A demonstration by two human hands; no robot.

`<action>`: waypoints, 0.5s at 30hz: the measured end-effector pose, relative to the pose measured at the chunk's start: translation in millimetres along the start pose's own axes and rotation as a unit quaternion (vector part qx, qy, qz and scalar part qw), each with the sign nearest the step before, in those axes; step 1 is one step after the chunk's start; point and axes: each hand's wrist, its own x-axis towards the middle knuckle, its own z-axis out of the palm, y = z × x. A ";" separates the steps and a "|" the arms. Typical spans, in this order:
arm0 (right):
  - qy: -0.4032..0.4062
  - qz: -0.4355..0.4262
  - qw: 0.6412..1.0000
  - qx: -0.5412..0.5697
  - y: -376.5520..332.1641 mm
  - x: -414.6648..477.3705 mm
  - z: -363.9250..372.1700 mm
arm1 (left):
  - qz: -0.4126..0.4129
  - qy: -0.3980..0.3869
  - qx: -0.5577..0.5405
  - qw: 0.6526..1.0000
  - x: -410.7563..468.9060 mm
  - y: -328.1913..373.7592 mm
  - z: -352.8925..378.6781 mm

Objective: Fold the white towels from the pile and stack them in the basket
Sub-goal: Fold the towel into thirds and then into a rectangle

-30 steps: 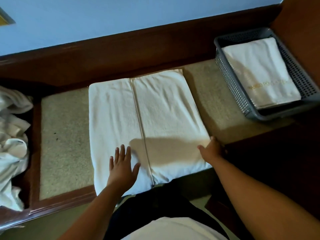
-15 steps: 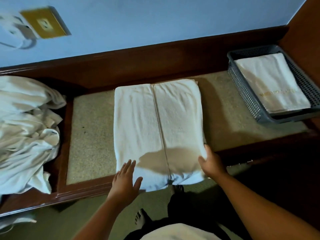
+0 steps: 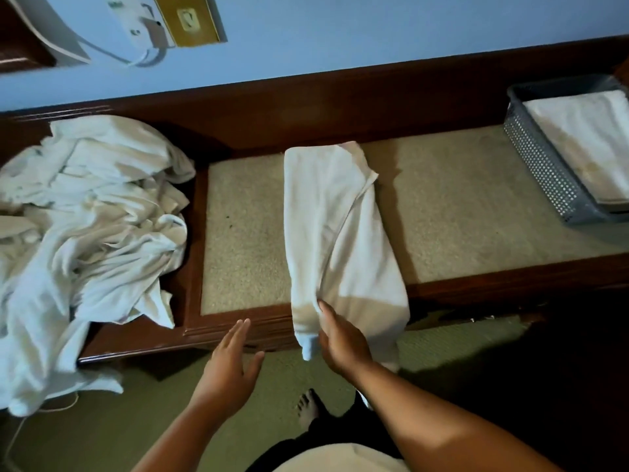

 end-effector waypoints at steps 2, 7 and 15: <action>-0.048 -0.019 0.999 -0.003 -2.1 -3.1 13.2 | -0.003 -0.008 0.003 1.000 -4.4 -12.5 -1.7; -0.059 -0.019 0.995 0.079 5.5 -24.5 22.7 | -0.006 -0.036 0.007 0.999 -2.1 -16.8 3.0; 0.113 0.183 0.975 -0.050 94.9 -22.3 5.4 | 0.086 -0.084 0.055 0.991 21.9 14.3 22.1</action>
